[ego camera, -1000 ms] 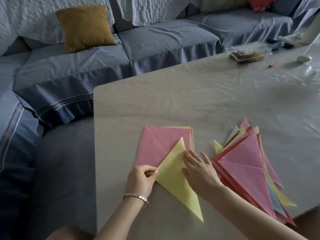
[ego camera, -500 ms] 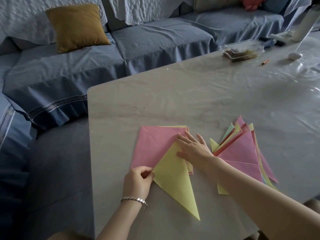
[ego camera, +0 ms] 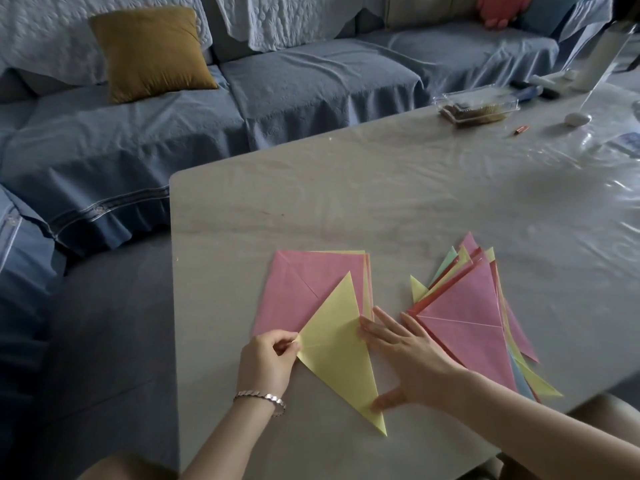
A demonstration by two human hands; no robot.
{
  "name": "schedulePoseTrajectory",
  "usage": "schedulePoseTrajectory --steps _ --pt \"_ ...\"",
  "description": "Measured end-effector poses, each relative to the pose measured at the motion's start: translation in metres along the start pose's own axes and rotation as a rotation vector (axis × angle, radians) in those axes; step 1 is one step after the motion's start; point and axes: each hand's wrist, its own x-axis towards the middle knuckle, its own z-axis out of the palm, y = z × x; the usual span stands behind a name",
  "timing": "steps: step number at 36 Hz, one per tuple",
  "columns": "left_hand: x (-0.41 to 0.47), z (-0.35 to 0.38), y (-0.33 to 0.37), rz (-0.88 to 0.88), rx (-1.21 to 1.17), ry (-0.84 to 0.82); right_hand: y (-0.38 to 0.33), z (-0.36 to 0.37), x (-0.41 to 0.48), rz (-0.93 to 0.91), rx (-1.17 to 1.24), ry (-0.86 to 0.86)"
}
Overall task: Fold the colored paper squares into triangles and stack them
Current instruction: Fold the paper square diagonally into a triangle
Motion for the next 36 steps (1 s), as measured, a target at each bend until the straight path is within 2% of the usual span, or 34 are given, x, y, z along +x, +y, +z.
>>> schedulePoseTrajectory --steps 9,12,14,18,20,22,24,27,32,34,36 --pt "-0.006 0.005 0.0 0.021 0.009 0.051 -0.006 0.009 -0.015 -0.035 0.06 -0.042" --pt "-0.006 0.003 0.004 0.012 -0.038 0.07 -0.007 0.007 -0.016 -0.008 0.189 -0.023" --pt "-0.007 0.0 0.011 0.024 -0.119 0.102 -0.01 0.004 -0.015 0.039 0.377 0.087" --pt "-0.014 0.0 0.039 0.057 -0.464 0.048 -0.018 -0.007 -0.009 0.179 0.825 0.497" --pt "-0.018 0.002 0.054 0.125 -0.498 -0.008 -0.019 -0.015 -0.011 0.221 1.026 0.674" --pt "-0.02 0.004 0.063 0.172 -0.485 -0.066 -0.014 -0.022 -0.018 0.277 1.102 0.817" --pt "-0.017 0.006 0.065 0.195 -0.424 -0.083 -0.003 -0.026 -0.028 0.362 1.07 0.921" --pt "-0.006 0.004 0.054 0.229 -0.171 -0.011 0.022 -0.025 -0.045 0.492 0.987 0.978" --pt "0.014 -0.002 0.027 0.098 0.239 0.112 0.04 -0.017 -0.063 0.805 0.649 0.724" --pt "0.019 -0.005 0.021 -0.023 0.341 0.108 0.035 -0.014 -0.061 0.808 0.533 0.654" --pt "0.021 -0.008 0.019 -0.124 0.347 0.089 0.027 -0.011 -0.052 0.684 0.454 0.64"
